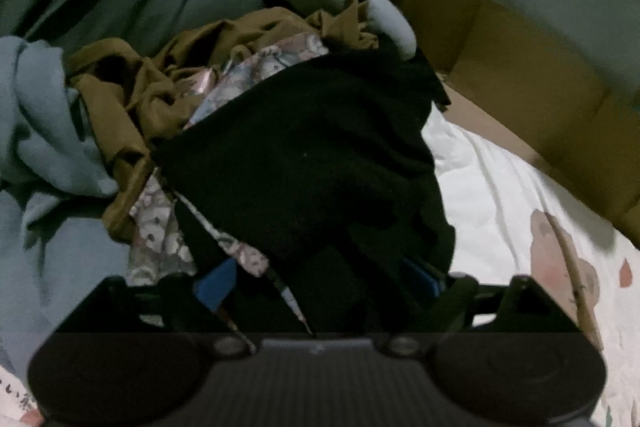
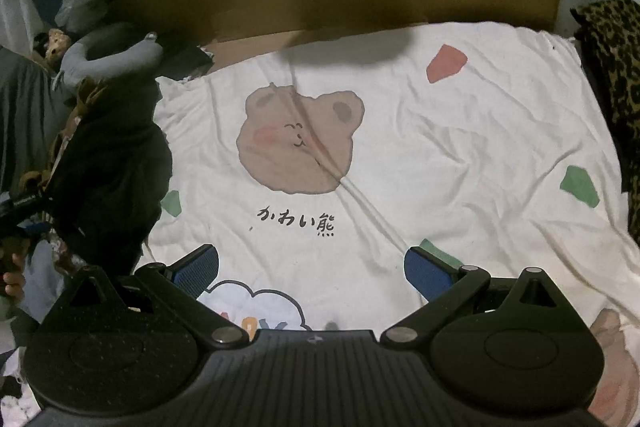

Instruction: Fold clothes

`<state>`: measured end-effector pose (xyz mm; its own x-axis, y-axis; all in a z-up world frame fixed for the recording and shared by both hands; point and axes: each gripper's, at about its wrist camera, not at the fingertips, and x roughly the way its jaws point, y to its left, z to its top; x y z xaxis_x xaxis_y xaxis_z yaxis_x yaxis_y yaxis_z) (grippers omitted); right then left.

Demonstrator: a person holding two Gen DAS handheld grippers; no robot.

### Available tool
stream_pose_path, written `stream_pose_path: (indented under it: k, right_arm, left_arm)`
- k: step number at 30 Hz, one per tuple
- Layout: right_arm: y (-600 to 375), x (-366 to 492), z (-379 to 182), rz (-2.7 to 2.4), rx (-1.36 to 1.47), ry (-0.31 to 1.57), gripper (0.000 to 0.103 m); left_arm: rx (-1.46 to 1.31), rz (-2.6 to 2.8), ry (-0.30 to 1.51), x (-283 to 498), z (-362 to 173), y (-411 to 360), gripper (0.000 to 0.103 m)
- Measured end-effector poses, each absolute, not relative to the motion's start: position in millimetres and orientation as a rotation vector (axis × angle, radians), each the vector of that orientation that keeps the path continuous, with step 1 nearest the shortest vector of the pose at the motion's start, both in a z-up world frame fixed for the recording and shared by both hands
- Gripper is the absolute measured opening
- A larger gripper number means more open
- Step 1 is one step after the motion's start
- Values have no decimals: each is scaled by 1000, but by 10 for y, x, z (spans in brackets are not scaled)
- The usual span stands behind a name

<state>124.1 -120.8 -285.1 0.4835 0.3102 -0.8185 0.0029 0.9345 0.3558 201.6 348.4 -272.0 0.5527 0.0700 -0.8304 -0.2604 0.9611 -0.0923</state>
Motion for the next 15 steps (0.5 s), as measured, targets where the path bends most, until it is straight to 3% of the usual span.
stream_pose_path:
  k: [4,7,8,15]
  right_arm:
    - [-1193,1251,-2943,187,326,1072,101]
    - [-1191,1261,-2992,184,341,1078,101]
    - [-1187,1260,-3008,185,345,1081,101]
    - [-1153,1248,-3061,189,351,1094,101]
  left_arm:
    - [-227,193,976,2068,-2817,3527,63]
    - [-246,207,988,2071,-2891,3573,26]
    - [-250,223,1001,2074,-2908,3587,6]
    - [-257,129,964,1951,-2755,3478,3]
